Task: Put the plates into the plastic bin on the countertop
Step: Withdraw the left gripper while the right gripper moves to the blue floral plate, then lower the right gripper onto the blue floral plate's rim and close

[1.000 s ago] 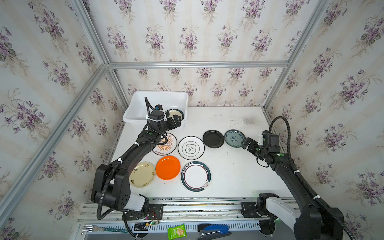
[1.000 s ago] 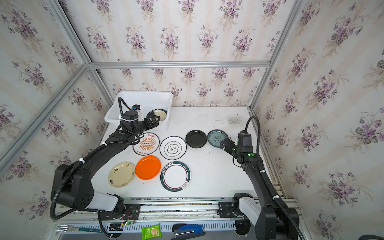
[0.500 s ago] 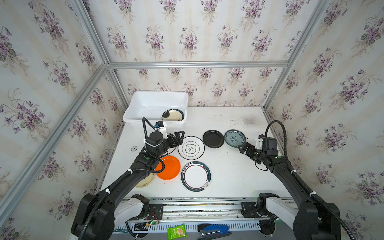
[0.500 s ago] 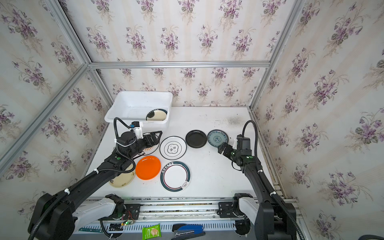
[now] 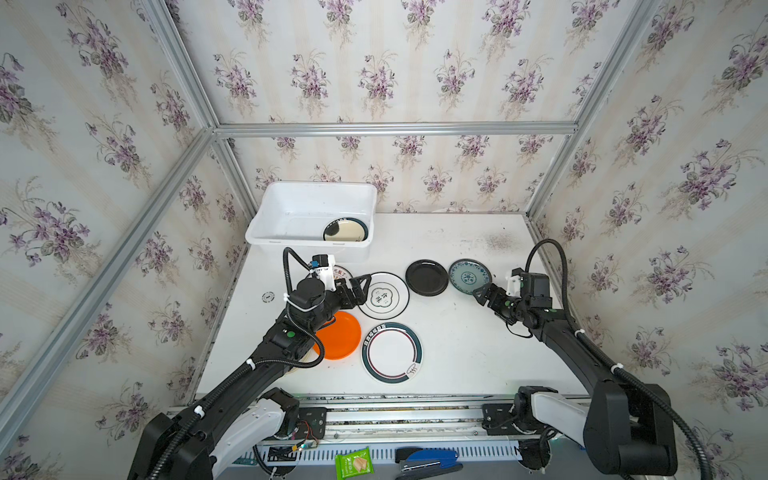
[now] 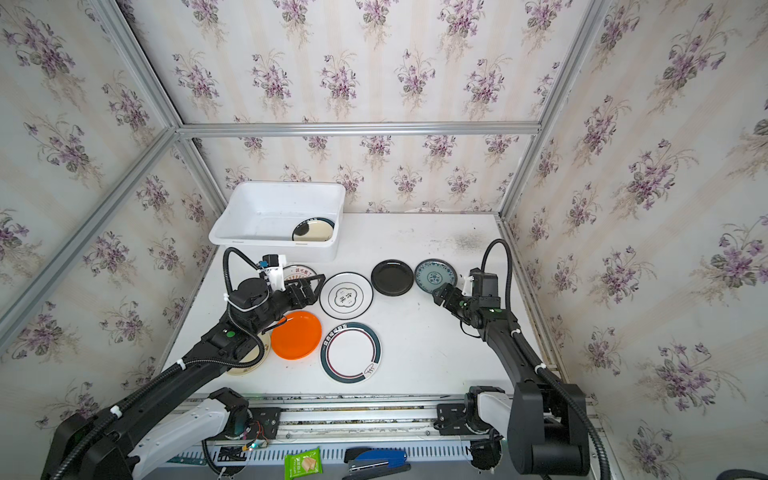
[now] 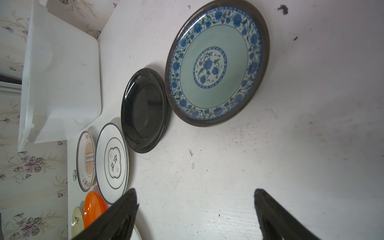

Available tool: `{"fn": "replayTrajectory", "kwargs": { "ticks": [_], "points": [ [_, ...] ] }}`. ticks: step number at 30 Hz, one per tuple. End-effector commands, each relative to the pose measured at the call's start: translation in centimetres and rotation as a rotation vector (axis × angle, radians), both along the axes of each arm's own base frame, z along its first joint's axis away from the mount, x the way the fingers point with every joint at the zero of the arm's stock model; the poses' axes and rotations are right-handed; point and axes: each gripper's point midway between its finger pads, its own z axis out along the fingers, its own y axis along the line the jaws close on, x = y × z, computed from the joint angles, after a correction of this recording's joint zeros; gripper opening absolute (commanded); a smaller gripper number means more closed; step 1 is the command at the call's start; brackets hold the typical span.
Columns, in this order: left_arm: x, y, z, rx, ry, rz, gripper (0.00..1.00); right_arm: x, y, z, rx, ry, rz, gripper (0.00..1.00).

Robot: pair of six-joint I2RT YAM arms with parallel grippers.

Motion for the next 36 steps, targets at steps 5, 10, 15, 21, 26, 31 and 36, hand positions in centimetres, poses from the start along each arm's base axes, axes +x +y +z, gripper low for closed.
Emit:
{"fn": "replayTrajectory", "kwargs": {
  "ticks": [5, 10, 15, 21, 26, 31, 36],
  "points": [
    [0.8, -1.1, 2.3, -0.026, -0.114, -0.043, 0.99, 1.6, -1.0, -0.9, 0.001, 0.03, -0.026, 0.81],
    [0.2, -1.4, 2.5, -0.039, -0.176, -0.077, 0.99, 1.4, -2.1, -1.6, -0.03, 0.032, -0.054, 0.78],
    [0.5, -1.2, 1.6, -0.013, -0.175, -0.066, 0.99, 2.4, -3.3, -1.2, -0.045, -0.019, -0.077, 0.74],
    [0.5, -2.3, 1.9, -0.068, -0.189, -0.119, 0.99, 4.8, -3.2, -0.5, 0.019, -0.052, -0.067, 0.69],
    [0.6, -3.0, 1.3, -0.086, -0.171, -0.145, 1.0, 6.6, -3.8, -2.0, 0.032, 0.003, -0.072, 0.66],
    [0.9, -3.1, 0.0, -0.069, -0.152, -0.145, 0.99, 8.0, -4.7, -3.8, 0.045, 0.017, -0.109, 0.61],
    [0.9, -3.2, -0.2, -0.071, -0.157, -0.15, 0.99, 9.1, -5.1, -5.0, 0.059, 0.018, -0.144, 0.55]
  ]
}}
